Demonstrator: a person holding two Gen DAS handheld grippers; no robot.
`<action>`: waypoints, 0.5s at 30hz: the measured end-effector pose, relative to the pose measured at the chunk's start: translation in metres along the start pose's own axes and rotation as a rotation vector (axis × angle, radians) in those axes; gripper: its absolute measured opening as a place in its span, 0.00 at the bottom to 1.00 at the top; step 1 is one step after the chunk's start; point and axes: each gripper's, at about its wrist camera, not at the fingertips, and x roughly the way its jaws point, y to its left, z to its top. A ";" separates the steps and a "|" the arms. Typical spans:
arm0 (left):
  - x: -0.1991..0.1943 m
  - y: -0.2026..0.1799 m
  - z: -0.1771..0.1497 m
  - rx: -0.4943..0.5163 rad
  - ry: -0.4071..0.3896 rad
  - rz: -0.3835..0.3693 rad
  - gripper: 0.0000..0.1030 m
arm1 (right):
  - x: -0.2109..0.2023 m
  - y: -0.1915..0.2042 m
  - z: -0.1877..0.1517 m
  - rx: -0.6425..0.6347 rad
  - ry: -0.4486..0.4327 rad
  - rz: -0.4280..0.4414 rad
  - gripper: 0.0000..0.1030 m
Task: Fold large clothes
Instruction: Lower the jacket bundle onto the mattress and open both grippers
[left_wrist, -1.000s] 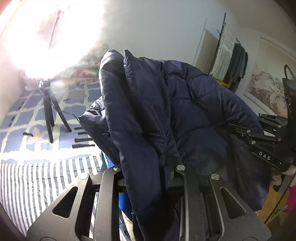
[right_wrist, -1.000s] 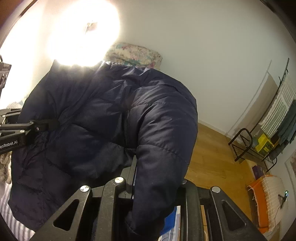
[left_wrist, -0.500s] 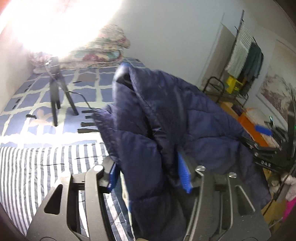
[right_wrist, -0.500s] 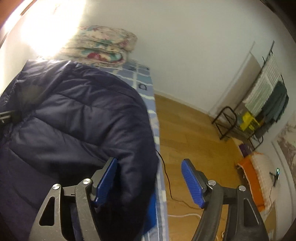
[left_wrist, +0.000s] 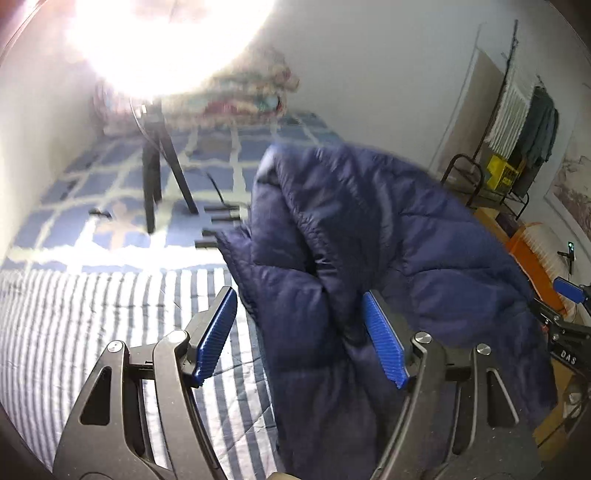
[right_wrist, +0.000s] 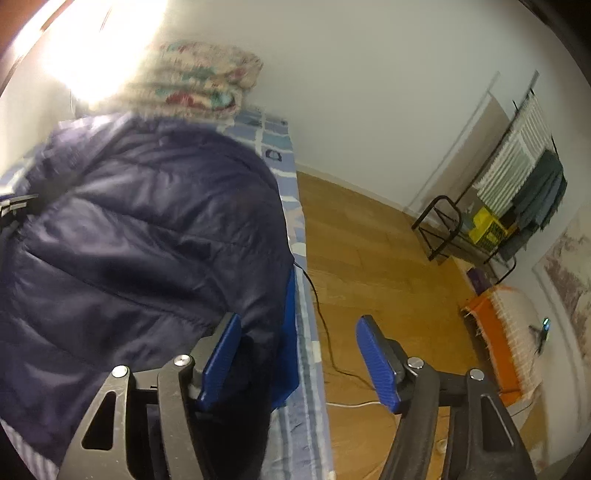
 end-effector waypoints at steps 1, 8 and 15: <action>-0.011 -0.001 0.000 0.012 -0.013 -0.005 0.71 | -0.008 -0.004 0.000 0.023 -0.014 0.005 0.65; -0.085 -0.004 -0.004 0.070 -0.059 -0.030 0.71 | -0.070 -0.016 -0.005 0.126 -0.087 0.078 0.65; -0.175 -0.009 -0.012 0.112 -0.114 -0.056 0.71 | -0.140 -0.008 -0.013 0.159 -0.132 0.133 0.65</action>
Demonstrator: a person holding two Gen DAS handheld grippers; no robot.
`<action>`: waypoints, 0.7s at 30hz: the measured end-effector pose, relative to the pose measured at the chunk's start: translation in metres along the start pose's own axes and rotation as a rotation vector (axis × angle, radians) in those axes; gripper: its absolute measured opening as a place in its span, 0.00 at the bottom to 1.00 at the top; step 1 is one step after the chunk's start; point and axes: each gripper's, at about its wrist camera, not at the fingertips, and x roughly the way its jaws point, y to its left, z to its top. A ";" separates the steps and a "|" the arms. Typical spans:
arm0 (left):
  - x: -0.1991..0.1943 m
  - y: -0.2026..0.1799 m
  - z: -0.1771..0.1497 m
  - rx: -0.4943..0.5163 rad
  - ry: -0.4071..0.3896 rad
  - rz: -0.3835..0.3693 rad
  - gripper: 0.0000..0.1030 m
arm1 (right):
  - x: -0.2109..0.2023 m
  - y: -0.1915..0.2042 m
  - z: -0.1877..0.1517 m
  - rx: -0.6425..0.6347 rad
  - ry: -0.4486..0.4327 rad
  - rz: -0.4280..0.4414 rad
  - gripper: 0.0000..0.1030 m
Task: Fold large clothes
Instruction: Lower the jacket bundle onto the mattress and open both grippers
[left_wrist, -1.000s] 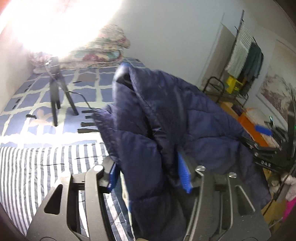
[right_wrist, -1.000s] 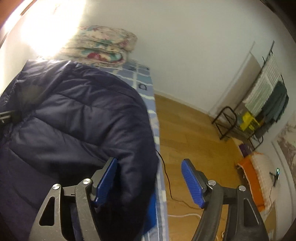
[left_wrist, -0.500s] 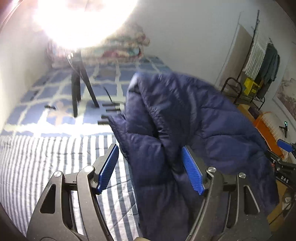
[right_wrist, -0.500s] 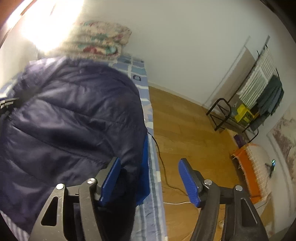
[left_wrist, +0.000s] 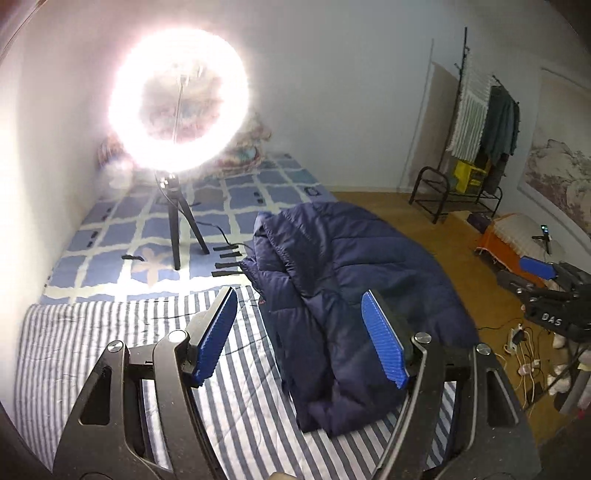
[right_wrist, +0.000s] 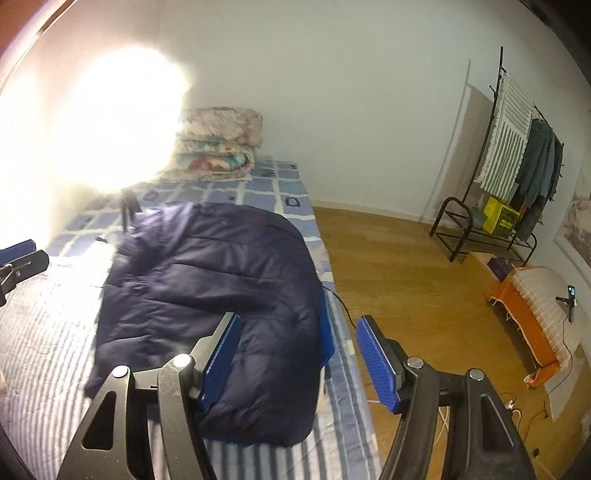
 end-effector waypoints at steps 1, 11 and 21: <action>-0.010 -0.002 0.000 0.004 -0.007 -0.003 0.71 | -0.011 0.004 0.000 0.004 -0.005 0.006 0.64; -0.148 -0.015 -0.024 0.067 -0.101 -0.012 0.71 | -0.129 0.043 -0.006 0.037 -0.084 0.045 0.65; -0.242 -0.008 -0.078 0.055 -0.162 -0.023 0.71 | -0.214 0.065 -0.056 0.077 -0.129 0.048 0.65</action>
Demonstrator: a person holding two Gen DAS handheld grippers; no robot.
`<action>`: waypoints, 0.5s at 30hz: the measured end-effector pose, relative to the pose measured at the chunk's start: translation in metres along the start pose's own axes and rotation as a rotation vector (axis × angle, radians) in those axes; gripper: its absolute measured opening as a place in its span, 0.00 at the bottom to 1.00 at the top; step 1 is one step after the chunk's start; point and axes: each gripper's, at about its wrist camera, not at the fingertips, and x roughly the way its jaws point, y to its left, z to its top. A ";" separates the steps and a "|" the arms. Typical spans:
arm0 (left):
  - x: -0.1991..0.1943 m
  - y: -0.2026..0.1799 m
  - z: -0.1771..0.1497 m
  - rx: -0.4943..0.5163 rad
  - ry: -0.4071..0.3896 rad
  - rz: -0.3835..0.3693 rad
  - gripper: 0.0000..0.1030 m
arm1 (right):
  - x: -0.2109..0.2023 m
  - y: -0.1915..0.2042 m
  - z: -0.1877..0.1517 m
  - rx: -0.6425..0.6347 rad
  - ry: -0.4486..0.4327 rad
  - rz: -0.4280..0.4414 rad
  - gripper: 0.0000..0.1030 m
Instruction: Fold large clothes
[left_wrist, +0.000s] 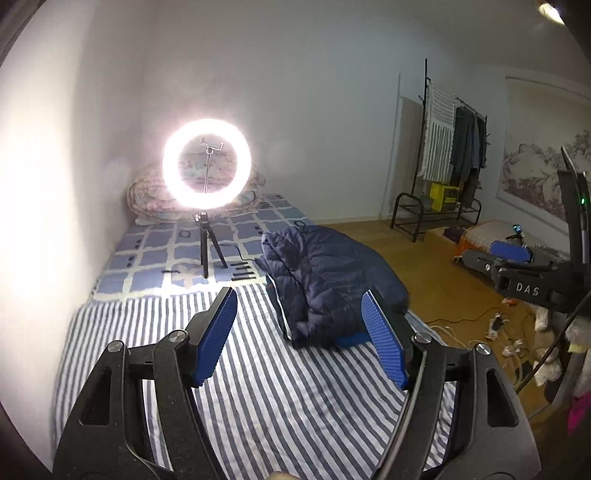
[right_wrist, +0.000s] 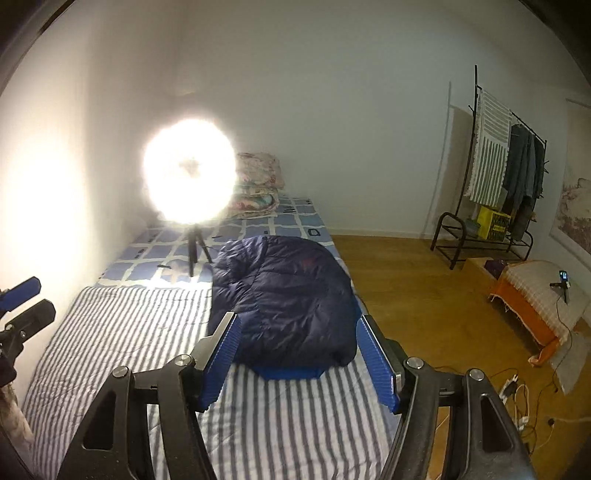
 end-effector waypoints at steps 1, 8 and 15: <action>-0.008 0.000 -0.006 -0.008 0.002 -0.005 0.71 | -0.006 0.002 -0.006 0.004 -0.003 -0.001 0.65; -0.044 -0.003 -0.049 -0.019 0.014 -0.011 0.71 | -0.037 0.013 -0.054 0.004 -0.003 -0.041 0.67; -0.048 -0.022 -0.074 0.041 0.059 -0.033 0.71 | -0.048 0.008 -0.077 0.044 0.004 -0.071 0.70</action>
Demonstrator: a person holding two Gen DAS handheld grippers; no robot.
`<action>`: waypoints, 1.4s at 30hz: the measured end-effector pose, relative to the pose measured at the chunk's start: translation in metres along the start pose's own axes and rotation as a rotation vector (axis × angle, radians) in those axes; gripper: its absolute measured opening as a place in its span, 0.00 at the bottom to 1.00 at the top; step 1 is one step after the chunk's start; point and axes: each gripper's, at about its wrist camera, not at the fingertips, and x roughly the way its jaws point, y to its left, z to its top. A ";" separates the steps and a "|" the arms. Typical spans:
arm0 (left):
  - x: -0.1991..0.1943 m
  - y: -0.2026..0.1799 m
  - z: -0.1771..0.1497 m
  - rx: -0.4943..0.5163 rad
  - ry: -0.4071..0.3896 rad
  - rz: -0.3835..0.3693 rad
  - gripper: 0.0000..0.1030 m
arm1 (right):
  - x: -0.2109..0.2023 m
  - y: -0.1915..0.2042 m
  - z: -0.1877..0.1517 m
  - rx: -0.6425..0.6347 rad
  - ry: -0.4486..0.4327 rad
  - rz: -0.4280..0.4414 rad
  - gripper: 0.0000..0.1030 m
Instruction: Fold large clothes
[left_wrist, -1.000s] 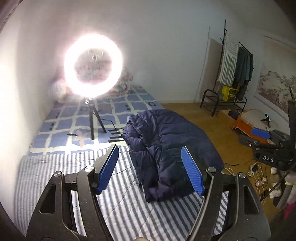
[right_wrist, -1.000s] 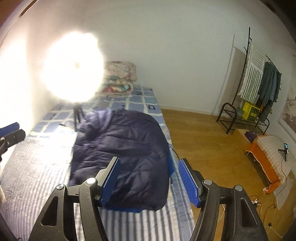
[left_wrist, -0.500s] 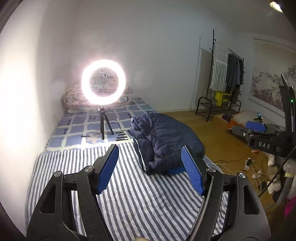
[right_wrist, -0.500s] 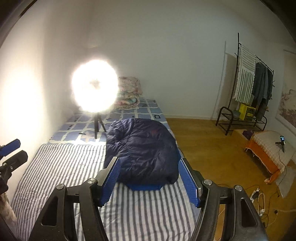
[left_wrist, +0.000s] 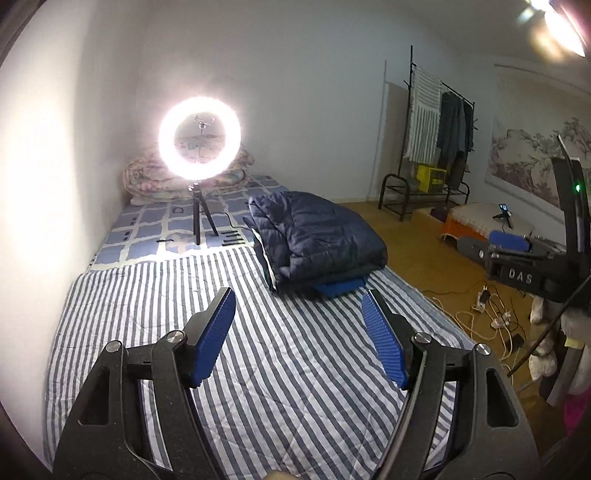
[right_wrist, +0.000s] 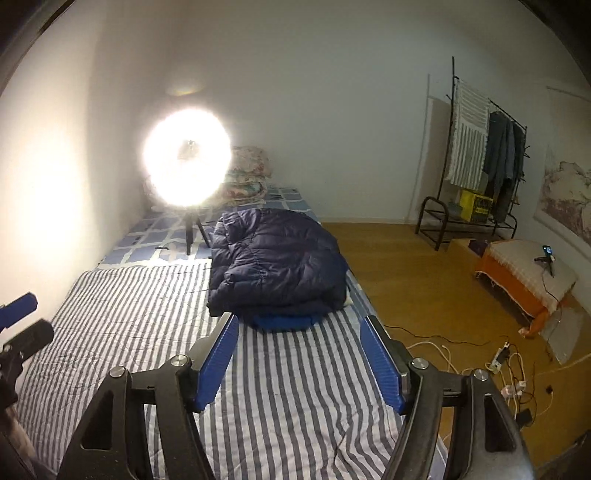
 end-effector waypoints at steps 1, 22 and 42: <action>0.000 -0.001 -0.001 0.004 0.002 0.001 0.71 | -0.001 -0.001 -0.002 0.009 -0.007 -0.005 0.74; -0.016 0.007 -0.008 0.024 -0.056 0.094 1.00 | -0.018 0.003 -0.012 0.036 -0.100 -0.052 1.00; -0.018 0.006 -0.010 0.040 -0.057 0.095 1.00 | -0.018 0.008 -0.014 0.024 -0.104 -0.050 1.00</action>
